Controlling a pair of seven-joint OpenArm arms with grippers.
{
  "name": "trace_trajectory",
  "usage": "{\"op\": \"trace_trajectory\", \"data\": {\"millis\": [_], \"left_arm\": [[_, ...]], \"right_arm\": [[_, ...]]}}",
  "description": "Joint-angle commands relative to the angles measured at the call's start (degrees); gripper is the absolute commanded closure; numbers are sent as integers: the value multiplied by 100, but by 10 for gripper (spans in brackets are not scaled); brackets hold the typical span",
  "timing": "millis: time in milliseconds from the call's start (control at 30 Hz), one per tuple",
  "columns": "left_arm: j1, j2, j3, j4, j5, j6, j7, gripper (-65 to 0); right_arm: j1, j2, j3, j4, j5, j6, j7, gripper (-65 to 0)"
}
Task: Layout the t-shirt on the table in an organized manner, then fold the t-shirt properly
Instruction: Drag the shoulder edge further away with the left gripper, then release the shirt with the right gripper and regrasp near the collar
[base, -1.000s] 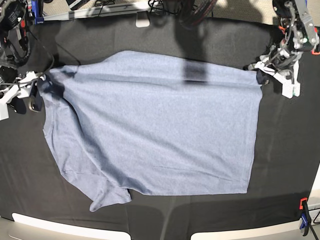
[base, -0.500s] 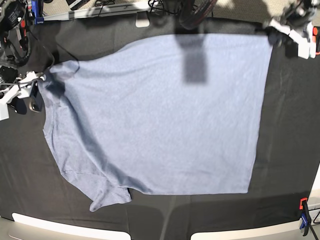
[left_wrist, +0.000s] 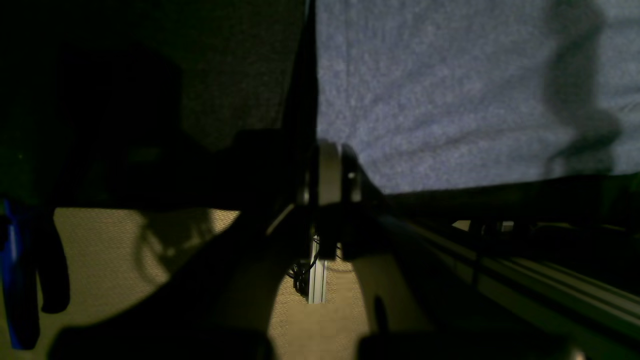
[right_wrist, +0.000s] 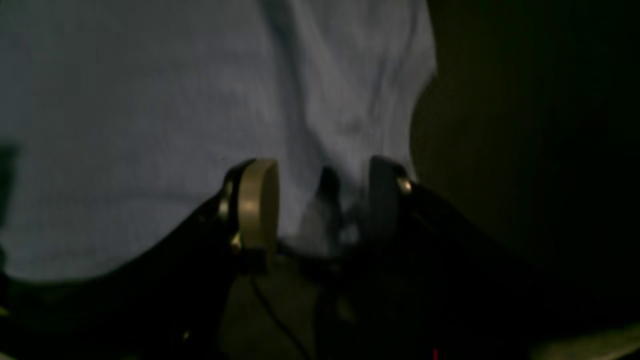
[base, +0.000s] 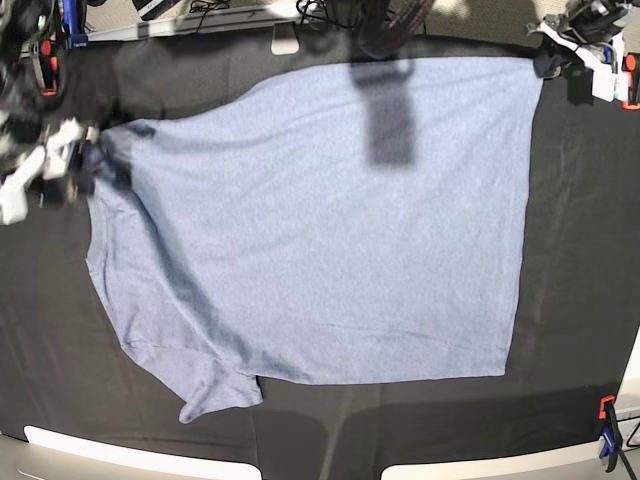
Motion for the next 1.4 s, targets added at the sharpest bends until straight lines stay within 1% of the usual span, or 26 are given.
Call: {"op": "trace_trajectory", "data": {"millis": [0,100,200,267,333,467,567,700,800,867,933,1100,1300,1367], "left_arm": [[-11,-50,-44,83,-59,-9,-116,0],[-83,-50,-44,83,-59,-9,-96,0],[-125,-52,-44,83,-59,-11,-68,0],[-125,-52,-44,83,-59,-9,-76,0],[-125,-55,-44,83,-59,-9,-76,0],[-127,-57,-44,83,-59,-9,-98,0],[-144,-57,-44,83,-61,-9,-96,0],[-238,-55,-44,83,-59,-9,-98,0],[-295,-59,-44,83,-59,-9,-98,0],[-323,-76,-44,83,-59,-9,-103,0],[-350,-85,-44,83,-59,-9,-101,0],[-442,-83,-44,83,-61,-9,-118,0],[-535,-83,-44,83,-61,-9,-120,0],[-538,-81,-44,83,-59,-9,-120,0]], "right_arm": [[-76,92,31,92,94,35,142,-284],[-306,70,28,15,94,44,140,-284],[-457,61,24,-328,85,42,140,-284],[-507,35,24,-570,-31,39,140,-284],[-507,-35,24,-765,-291,42,140,-284],[-557,-111,-7,-1139,-374,50,140,-284],[-566,-114,-227,-1379,-664,129,219,-284],[-540,-114,-894,-1532,-1283,96,752,-283],[-352,-114,-1464,-1534,-1681,-166,798,-283],[-131,-114,-1759,-1534,-1858,-308,809,-283],[149,-114,-1982,-1534,-1904,-396,774,-283],[968,-114,-2258,-1534,-1961,-457,662,-283],[1572,-114,-2472,-1705,-1993,-461,957,-283],[1834,-114,-2618,-2026,-1991,-463,898,-283]]}}
